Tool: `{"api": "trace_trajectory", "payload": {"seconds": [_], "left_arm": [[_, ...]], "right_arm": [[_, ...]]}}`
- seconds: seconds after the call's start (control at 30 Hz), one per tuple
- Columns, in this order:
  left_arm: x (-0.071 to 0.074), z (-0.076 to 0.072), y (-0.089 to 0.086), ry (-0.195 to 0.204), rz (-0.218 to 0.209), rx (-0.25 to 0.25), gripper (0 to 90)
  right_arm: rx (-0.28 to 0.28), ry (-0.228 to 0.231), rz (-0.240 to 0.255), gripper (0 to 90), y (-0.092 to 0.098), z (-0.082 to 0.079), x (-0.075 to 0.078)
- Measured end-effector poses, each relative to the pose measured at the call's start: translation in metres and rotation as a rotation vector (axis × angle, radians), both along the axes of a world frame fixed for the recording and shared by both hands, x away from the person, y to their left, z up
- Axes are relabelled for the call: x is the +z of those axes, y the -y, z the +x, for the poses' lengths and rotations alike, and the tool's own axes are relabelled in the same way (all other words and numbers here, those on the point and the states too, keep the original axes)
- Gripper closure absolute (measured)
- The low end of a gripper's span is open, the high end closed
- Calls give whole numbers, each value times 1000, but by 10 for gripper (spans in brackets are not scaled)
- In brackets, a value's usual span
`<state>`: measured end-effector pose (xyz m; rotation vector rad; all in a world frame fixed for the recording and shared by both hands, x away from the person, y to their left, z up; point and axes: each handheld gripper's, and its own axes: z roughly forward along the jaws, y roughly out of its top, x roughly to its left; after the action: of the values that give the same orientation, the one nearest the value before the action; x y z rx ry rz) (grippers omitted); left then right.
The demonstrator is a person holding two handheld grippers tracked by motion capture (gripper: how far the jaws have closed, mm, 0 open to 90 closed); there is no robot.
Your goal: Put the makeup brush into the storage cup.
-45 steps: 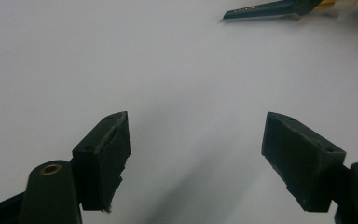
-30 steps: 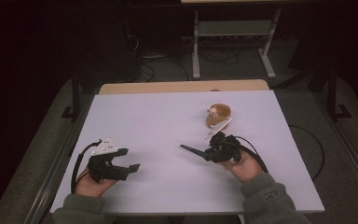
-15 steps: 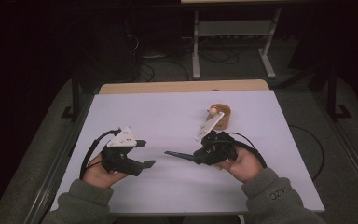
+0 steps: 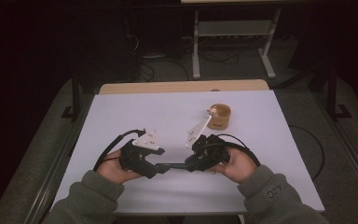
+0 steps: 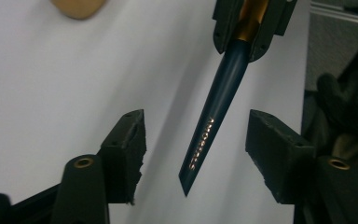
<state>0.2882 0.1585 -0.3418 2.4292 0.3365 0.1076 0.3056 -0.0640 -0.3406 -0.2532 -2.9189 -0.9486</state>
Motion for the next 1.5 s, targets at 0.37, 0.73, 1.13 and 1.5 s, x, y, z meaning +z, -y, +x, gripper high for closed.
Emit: {"api": "trace_trajectory", "payload": {"seconds": [0.37, 0.73, 1.13, 1.5], "left_arm": [[-13, -2, 15, -102, 72, -127, 642], [-18, -9, 16, -77, 111, -163, 764], [-24, -5, -3, -28, 66, -35, 768], [-13, -1, -19, -1, 0, 83, 769]], "right_arm": [[81, -4, -14, 729, -13, -6, -2], [79, -7, -3, 613, -16, -7, -3], [-62, -18, 75, 476, 11, 3, -6], [-89, -18, 111, 474, 15, 0, -12]]}}
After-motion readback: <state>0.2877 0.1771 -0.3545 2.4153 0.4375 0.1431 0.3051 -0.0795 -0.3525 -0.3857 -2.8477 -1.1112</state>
